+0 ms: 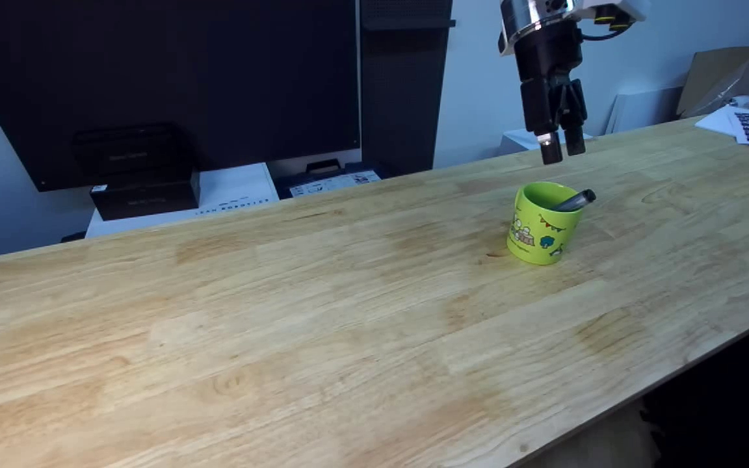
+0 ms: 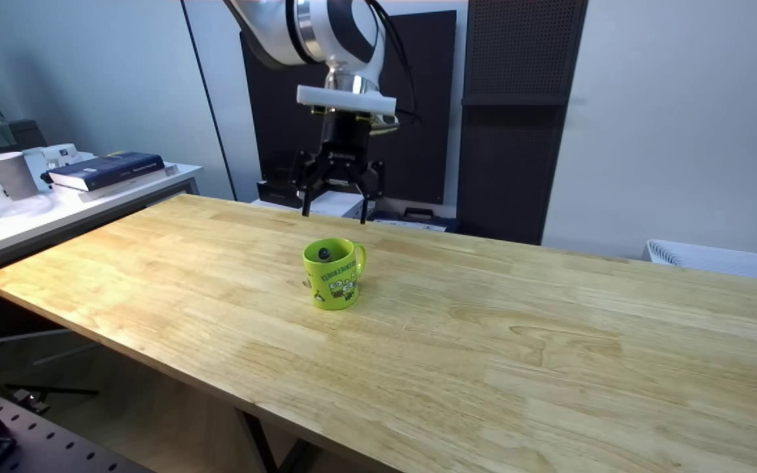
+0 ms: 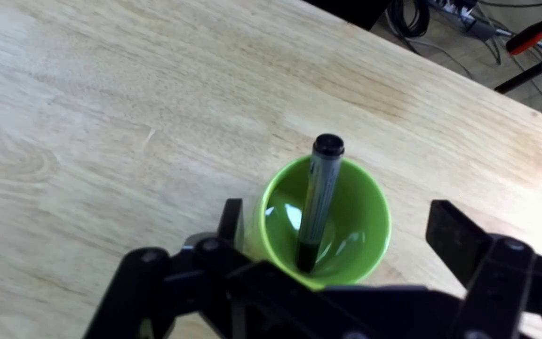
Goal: Put the marker in the yellow mug cup
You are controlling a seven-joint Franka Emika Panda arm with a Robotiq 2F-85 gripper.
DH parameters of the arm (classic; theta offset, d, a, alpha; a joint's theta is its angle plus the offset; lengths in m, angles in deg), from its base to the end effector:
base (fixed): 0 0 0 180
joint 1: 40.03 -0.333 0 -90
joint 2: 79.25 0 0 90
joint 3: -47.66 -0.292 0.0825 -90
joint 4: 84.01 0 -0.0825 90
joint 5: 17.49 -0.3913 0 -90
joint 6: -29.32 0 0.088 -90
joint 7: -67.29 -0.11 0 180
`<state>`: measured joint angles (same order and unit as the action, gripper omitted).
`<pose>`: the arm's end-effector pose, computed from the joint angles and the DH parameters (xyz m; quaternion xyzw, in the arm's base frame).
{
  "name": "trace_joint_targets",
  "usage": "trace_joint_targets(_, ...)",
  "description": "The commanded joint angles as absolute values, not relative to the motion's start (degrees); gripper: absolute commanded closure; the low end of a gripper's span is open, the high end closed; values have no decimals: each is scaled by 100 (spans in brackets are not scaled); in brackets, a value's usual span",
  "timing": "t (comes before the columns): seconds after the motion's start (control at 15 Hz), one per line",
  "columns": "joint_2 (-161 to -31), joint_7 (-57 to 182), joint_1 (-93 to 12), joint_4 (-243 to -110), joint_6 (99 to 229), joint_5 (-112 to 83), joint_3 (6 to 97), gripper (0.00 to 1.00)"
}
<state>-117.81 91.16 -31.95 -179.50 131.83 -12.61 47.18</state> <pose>0.5965 -0.0874 0.1576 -0.9491 -0.1559 0.2707 0.0402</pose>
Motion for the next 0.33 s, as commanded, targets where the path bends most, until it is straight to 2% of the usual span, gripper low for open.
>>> trace_joint_targets(0.0,-11471,8939,-3302,-18282,13956,-992,4787,0)
trace_joint_targets(0.07,-11741,9102,-3214,-17986,13614,-1146,4721,0)
trace_joint_targets(0.27,-11753,9110,-3214,-17999,13667,-1148,4720,0)
